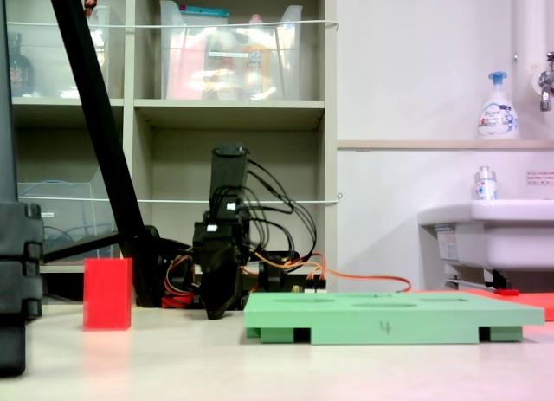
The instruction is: Put the square block into the corresponding hole
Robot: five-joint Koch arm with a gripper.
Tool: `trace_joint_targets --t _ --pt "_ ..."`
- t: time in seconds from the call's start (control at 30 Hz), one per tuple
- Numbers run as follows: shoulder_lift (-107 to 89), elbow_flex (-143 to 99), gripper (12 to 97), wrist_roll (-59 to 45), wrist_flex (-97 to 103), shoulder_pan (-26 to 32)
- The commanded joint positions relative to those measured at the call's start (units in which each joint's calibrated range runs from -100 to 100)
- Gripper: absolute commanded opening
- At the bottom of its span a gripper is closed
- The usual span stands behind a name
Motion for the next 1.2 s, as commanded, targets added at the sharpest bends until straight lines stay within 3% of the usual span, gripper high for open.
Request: trace_joint_targets --t 0.0,0.17,0.27,0.37,0.47,0.7,1.07,1.13,1.17 --pt "-0.4 -1.1 48.7 11.2 -5.6 -0.9" --pt "-0.4 -1.1 47.7 23.2 -4.5 -3.9" --pt "-0.4 -1.1 47.7 27.8 -13.8 -4.4" --pt "-0.4 0.9 47.5 32.8 -35.3 -4.4" --pt "-0.4 18.0 46.6 36.2 -58.6 -4.3" --pt "-0.4 54.9 43.4 38.0 -89.3 -3.3" --pt "-0.4 75.4 43.2 38.7 -96.2 -2.7" --pt "-0.4 81.6 47.0 38.4 -98.1 -2.7" --pt "3.9 85.4 53.0 38.2 -100.7 -2.7"
